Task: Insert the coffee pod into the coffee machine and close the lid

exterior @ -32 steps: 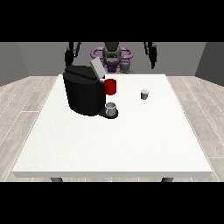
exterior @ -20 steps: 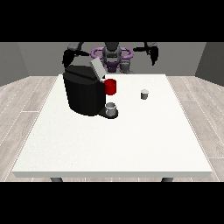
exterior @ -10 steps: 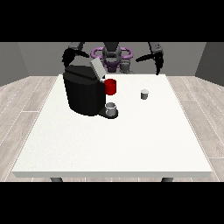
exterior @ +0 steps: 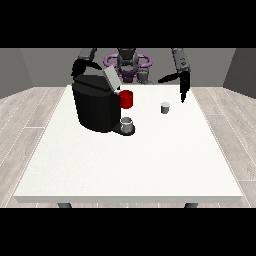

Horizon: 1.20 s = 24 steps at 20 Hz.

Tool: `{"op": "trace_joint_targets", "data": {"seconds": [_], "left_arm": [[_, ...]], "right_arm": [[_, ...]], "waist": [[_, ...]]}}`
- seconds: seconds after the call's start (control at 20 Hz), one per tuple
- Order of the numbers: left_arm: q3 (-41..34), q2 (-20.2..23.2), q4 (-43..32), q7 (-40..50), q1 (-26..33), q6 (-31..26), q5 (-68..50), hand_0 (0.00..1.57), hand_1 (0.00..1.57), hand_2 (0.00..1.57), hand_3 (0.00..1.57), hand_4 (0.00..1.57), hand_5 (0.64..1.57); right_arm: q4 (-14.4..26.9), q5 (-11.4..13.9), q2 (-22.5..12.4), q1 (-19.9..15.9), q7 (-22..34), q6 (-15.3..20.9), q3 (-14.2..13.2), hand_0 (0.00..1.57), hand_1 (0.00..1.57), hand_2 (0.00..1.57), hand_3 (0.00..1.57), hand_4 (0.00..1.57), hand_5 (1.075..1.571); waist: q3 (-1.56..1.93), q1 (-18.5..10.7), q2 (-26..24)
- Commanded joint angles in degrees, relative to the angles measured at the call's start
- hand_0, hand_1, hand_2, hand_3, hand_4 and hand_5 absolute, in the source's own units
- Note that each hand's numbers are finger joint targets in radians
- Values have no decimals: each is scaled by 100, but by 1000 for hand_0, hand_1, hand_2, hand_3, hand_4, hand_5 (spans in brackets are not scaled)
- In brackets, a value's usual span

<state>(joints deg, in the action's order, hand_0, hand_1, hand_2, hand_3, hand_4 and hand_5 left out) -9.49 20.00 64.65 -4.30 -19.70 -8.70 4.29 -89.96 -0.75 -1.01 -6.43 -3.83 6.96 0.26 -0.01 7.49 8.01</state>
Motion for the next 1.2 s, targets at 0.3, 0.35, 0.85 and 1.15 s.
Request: {"op": "trace_joint_targets", "data": {"seconds": [0.3,0.35,0.85,1.15], "left_arm": [[230,121,-1123,-41,-577,-58,598,0,0,0,0,0,1571],[285,-59,-1218,-144,-810,390,817,0,0,0,0,0,1571],[556,-100,-1980,-80,-778,523,1497,695,695,778,429,0,1571],[611,357,-2478,-520,-977,577,1940,580,580,719,472,0,1571]], "right_arm": [[516,101,-154,-512,375,270,-231,0,0,0,0,392,1571],[621,82,-62,-619,41,192,-154,0,0,0,0,371,1571],[944,133,-169,-448,345,203,-244,0,0,0,0,356,1571],[868,278,92,-363,121,309,38,0,0,0,0,435,1571]], "waist": [[0,-138,116],[0,7,405],[0,-107,-142],[-1,89,162]]}}
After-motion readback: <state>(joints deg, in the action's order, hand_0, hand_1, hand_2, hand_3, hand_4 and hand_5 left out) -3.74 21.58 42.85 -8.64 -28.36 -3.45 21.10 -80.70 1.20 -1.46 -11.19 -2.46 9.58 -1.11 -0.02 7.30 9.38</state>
